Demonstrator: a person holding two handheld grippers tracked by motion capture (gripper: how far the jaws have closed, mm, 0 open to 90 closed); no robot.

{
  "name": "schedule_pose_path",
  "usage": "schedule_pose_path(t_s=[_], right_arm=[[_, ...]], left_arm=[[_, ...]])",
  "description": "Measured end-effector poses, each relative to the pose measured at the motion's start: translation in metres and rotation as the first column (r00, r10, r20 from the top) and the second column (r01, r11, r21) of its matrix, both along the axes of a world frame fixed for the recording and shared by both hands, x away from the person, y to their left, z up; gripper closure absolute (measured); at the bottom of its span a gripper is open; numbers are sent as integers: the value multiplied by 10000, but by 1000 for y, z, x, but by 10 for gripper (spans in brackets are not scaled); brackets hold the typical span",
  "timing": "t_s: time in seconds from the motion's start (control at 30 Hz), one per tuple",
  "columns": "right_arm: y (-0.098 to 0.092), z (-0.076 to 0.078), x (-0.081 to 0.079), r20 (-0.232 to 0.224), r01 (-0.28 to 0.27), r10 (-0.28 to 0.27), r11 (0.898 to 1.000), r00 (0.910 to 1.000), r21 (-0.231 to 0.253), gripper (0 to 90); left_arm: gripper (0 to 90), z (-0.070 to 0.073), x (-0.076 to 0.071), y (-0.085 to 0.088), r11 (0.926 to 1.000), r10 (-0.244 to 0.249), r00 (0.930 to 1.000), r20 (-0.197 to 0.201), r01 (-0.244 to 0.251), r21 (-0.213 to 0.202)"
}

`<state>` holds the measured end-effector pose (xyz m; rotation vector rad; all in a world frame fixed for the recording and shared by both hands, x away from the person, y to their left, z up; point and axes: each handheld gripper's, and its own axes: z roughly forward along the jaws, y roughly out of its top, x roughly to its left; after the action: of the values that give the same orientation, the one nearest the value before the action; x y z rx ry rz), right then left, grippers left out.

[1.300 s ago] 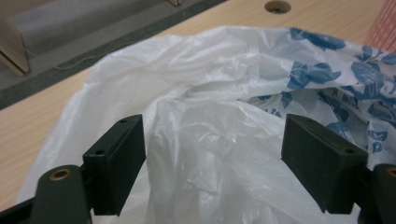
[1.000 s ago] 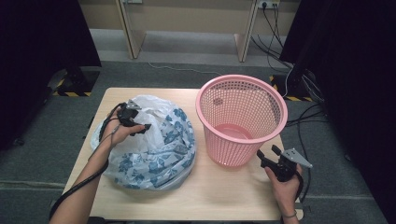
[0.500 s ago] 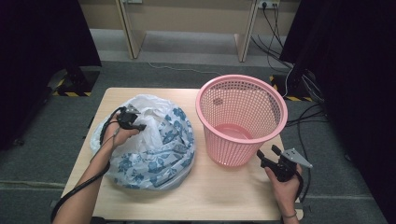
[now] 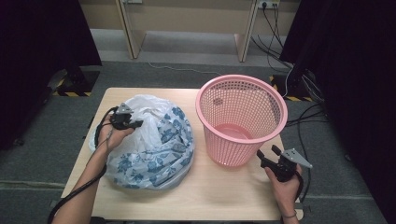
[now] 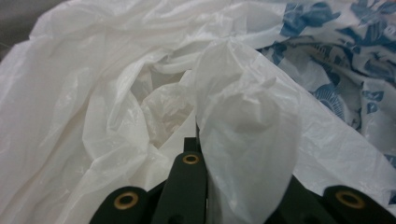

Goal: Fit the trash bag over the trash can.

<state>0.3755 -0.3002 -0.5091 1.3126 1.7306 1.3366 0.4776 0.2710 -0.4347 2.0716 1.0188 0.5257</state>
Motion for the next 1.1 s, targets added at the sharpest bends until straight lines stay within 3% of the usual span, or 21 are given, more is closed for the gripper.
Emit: schedule_pose_path(t_s=[0.23, 0.5, 0.97, 1.0, 1.1], right_arm=[[0, 0, 0, -2, 7, -7, 10000, 10000, -17, 277], [0, 0, 0, 4, 13, -13, 10000, 10000, -16, 277], [1, 0, -1, -27, 29, -29, 10000, 10000, 25, 277], [1, 0, -1, -27, 31, -31, 10000, 10000, 23, 277], [1, 0, -1, -29, 30, -30, 10000, 10000, 31, 277]], left_arm=[[890, 7, -10, 7, 9957, 259, 9964, 806, -185, -908], [892, 14, -22, 16, 9844, 637, 9819, 1781, -324, -1730], [894, 26, -40, 26, 9542, 1068, 9436, 3134, -87, -2990], [893, 28, -41, 27, 9544, 1088, 9355, 3360, -37, -2986], [893, 33, -44, 27, 9487, 1138, 9247, 3633, 75, -3161]])
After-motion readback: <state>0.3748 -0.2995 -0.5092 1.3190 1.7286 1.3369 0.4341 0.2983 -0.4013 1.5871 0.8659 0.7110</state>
